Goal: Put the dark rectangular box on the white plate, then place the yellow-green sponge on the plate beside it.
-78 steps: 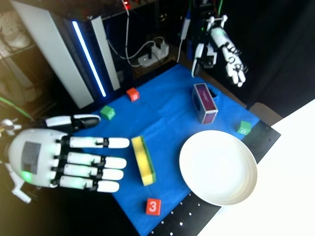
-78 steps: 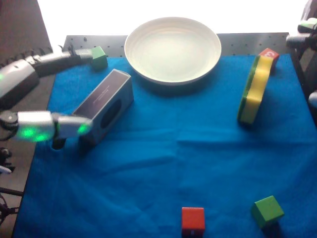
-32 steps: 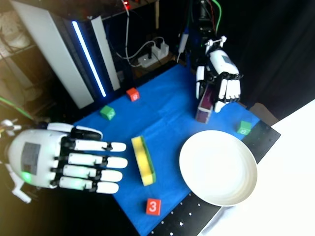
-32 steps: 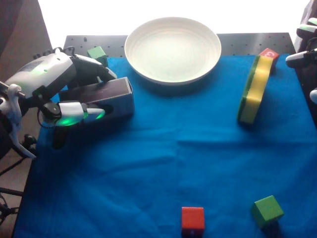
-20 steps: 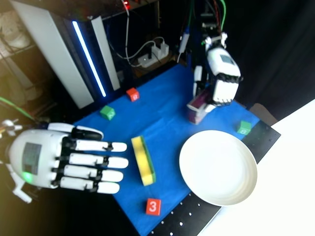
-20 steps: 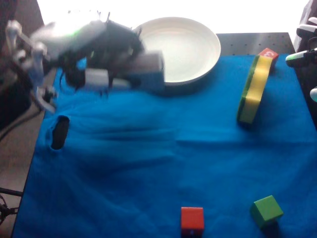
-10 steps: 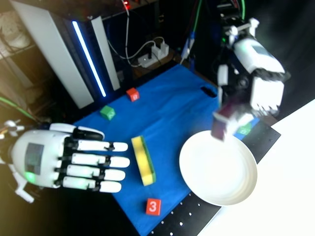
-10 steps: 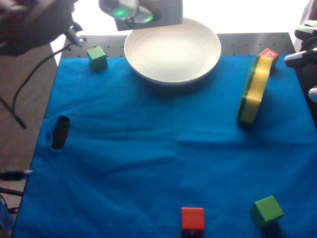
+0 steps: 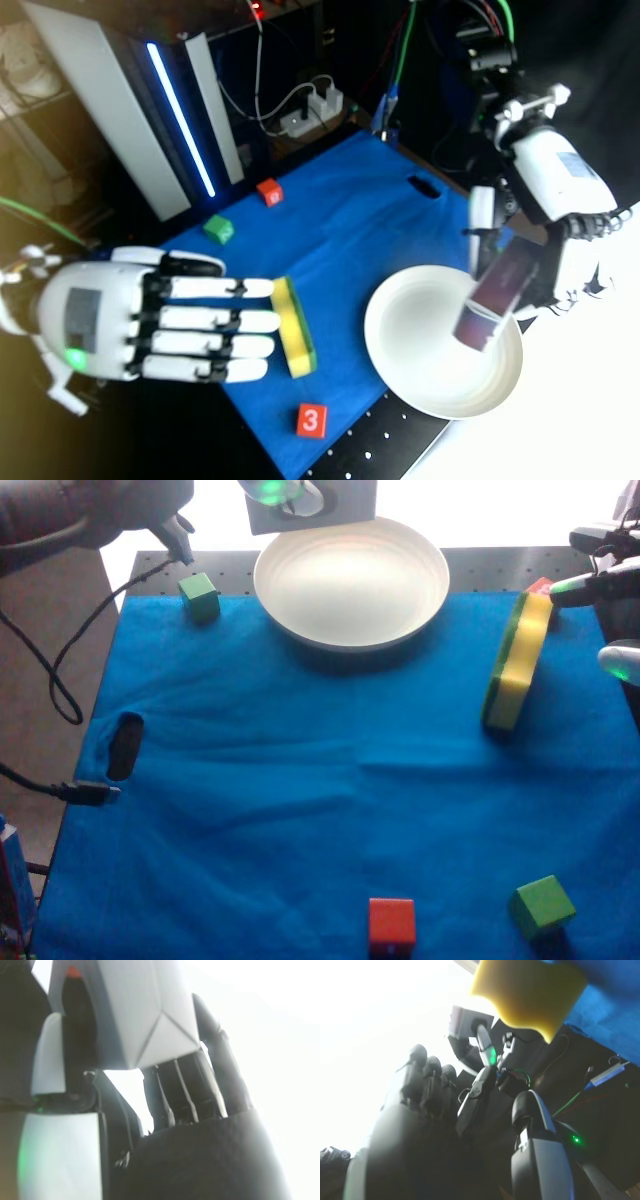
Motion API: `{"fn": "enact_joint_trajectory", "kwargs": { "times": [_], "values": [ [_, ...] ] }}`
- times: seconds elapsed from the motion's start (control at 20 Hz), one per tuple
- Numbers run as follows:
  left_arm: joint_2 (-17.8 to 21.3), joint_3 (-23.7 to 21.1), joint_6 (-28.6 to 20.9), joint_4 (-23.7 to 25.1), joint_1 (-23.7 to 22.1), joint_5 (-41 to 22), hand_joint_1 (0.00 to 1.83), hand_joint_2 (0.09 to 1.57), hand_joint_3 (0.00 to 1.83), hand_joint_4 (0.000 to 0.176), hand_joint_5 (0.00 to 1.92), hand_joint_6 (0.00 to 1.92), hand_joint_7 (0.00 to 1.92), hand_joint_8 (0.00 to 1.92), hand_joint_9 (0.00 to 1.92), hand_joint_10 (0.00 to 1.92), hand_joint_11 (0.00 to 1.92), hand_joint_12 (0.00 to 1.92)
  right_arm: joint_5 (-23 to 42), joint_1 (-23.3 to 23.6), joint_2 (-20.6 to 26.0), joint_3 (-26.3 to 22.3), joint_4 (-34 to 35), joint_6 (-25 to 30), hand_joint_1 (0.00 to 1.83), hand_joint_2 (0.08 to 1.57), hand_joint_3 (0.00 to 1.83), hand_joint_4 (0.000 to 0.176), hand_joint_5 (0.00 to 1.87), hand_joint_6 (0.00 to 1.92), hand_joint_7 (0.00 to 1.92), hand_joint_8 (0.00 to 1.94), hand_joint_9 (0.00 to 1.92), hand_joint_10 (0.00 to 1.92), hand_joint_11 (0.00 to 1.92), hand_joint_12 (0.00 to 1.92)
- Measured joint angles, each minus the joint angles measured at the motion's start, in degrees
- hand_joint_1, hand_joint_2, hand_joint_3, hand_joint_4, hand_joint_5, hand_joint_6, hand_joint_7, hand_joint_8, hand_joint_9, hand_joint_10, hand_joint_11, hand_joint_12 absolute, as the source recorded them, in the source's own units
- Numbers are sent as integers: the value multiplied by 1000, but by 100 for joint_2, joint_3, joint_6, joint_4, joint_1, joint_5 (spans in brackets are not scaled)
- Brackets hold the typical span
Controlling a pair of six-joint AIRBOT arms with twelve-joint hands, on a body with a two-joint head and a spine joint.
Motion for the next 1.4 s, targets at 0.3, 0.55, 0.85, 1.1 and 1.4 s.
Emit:
{"fn": "enact_joint_trajectory", "kwargs": {
  "times": [0.3,0.55,0.85,1.1,1.4],
  "values": [
    [-96,28,-13,11,7,90,1028,1044,1,0,770,1,732,12,880,174,620,1115,-7,35,-9,26,4,0,901,1207,1,53,734,1,266,1,201,2,0,492],
    [98,-188,-15,42,70,0,924,1018,0,32,718,0,714,0,793,166,468,1264,-7,35,-17,24,-28,0,852,1210,2,28,732,0,265,0,195,0,0,489],
    [887,-1163,-15,175,485,-481,906,946,0,75,489,1,462,0,449,1,9,938,-9,35,-15,26,-35,4,943,1172,0,10,740,1,258,1,139,2,0,312],
    [1961,-2361,-17,170,1128,-1344,678,939,0,161,289,0,204,0,69,1,0,17,-39,57,-15,68,-76,7,1103,1106,0,64,703,1,256,1,118,1,0,230],
    [3381,-3930,-20,-219,2483,-2717,821,940,8,67,205,1,133,1,51,9,0,120,-590,393,-15,177,-568,13,1041,1018,0,118,339,0,316,0,209,1,0,384]
  ]
}}
